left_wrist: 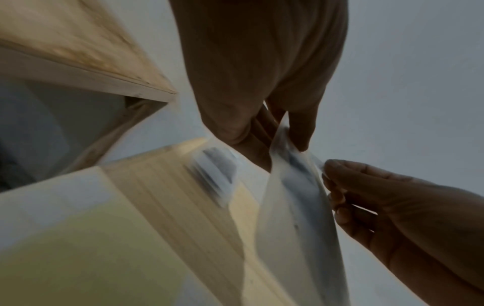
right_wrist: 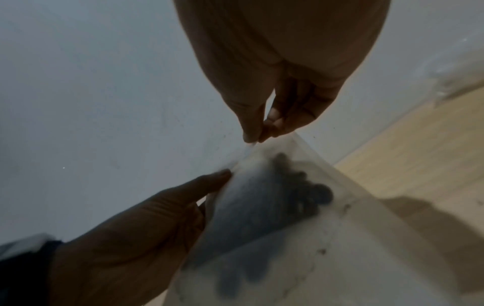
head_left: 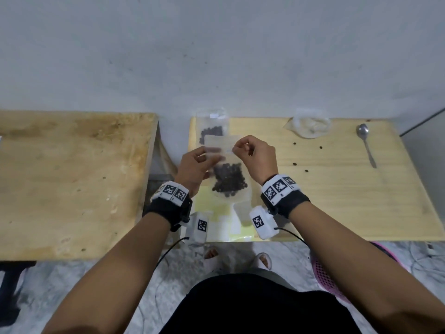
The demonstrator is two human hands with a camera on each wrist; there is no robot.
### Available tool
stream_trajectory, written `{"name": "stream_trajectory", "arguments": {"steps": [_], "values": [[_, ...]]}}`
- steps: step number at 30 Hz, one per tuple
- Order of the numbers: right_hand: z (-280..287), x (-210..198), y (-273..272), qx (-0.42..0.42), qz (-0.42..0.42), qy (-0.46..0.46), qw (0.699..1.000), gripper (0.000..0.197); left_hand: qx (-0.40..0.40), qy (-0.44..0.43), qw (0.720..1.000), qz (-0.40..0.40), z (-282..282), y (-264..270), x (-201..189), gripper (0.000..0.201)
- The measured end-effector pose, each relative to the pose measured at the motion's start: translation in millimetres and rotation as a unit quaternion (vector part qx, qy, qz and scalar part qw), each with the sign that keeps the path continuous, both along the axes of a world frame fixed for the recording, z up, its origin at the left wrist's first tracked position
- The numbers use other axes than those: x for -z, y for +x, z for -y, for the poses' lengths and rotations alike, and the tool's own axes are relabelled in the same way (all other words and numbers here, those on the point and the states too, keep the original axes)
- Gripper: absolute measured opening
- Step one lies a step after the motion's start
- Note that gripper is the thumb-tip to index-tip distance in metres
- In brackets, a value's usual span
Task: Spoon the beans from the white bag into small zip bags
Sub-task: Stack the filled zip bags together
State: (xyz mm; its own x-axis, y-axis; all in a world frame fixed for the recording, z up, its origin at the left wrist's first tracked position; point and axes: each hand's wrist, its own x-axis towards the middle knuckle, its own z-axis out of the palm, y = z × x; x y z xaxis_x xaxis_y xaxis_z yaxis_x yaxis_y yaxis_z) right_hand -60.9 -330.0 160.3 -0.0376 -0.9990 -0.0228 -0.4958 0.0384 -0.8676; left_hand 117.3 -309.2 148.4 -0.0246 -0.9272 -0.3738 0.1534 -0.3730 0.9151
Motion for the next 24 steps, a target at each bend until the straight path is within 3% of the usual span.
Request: {"name": "stream_trajectory", "arguments": {"steps": [13, 17, 19, 22, 24], "values": [[3, -23, -25, 0.027, -0.126, -0.066, 0.989, 0.008, 0.017, -0.036, 0.999, -0.003, 11, -38, -21, 0.027], [6, -22, -30, 0.038, -0.104, -0.075, 0.991, 0.01, 0.017, -0.038, 0.999, -0.014, 14, -43, -22, 0.023], [8, -20, -30, 0.054, -0.086, -0.073, 0.992, 0.026, 0.018, -0.038, 0.999, -0.017, 15, -43, -23, 0.023], [11, -21, -31, 0.075, -0.019, -0.011, 0.997, 0.057, 0.015, -0.037, 0.999, -0.025, 18, -43, -22, 0.028], [13, -21, -32, 0.065, 0.038, 0.047, 0.996, 0.053, 0.016, -0.033, 0.999, -0.035, 20, -44, -23, 0.028]]}}
